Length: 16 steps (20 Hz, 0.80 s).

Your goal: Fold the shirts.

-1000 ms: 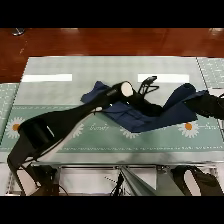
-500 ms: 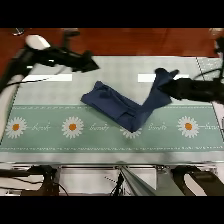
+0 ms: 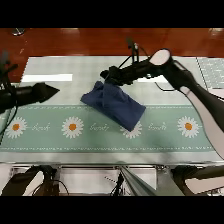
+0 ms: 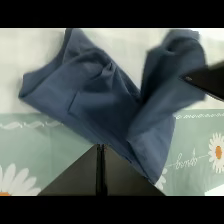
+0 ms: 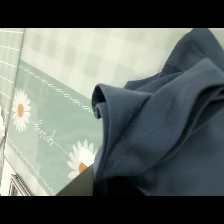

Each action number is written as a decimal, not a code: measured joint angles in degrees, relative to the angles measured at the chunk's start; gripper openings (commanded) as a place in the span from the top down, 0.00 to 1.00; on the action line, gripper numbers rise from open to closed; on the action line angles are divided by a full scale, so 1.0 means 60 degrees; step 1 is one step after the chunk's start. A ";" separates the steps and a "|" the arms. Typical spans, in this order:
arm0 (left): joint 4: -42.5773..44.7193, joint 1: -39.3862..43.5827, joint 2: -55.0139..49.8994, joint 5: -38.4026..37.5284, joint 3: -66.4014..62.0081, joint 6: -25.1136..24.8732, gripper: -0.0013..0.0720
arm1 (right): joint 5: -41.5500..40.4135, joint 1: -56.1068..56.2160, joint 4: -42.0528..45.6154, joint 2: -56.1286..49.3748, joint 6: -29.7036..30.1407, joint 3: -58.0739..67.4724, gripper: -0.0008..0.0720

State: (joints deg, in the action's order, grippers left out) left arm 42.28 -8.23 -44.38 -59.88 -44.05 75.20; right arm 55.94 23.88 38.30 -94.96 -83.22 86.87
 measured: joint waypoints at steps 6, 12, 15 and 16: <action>-0.0339 0.0270 0.0874 0.0725 0.1832 -0.0025 0.94 | -0.0047 0.0415 -0.0160 -0.1872 -0.0459 0.1570 0.13; -0.0397 0.0368 0.0765 0.1198 0.2204 -0.0073 0.94 | 0.1767 -0.0812 0.0069 -0.1253 -0.0393 0.2255 0.13; -0.0408 0.0379 0.0729 0.1253 0.2248 -0.0135 0.94 | 0.3606 -0.1636 0.2069 0.0197 -0.0390 0.2029 0.13; -0.0404 0.0379 0.0729 0.1260 0.2255 -0.0142 0.94 | 0.4007 -0.1810 0.2951 0.0871 -0.0401 0.1621 0.13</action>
State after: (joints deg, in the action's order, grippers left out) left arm 39.86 -5.96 -40.01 -52.31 -30.52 74.35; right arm 79.99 13.02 56.01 -89.73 -85.62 96.60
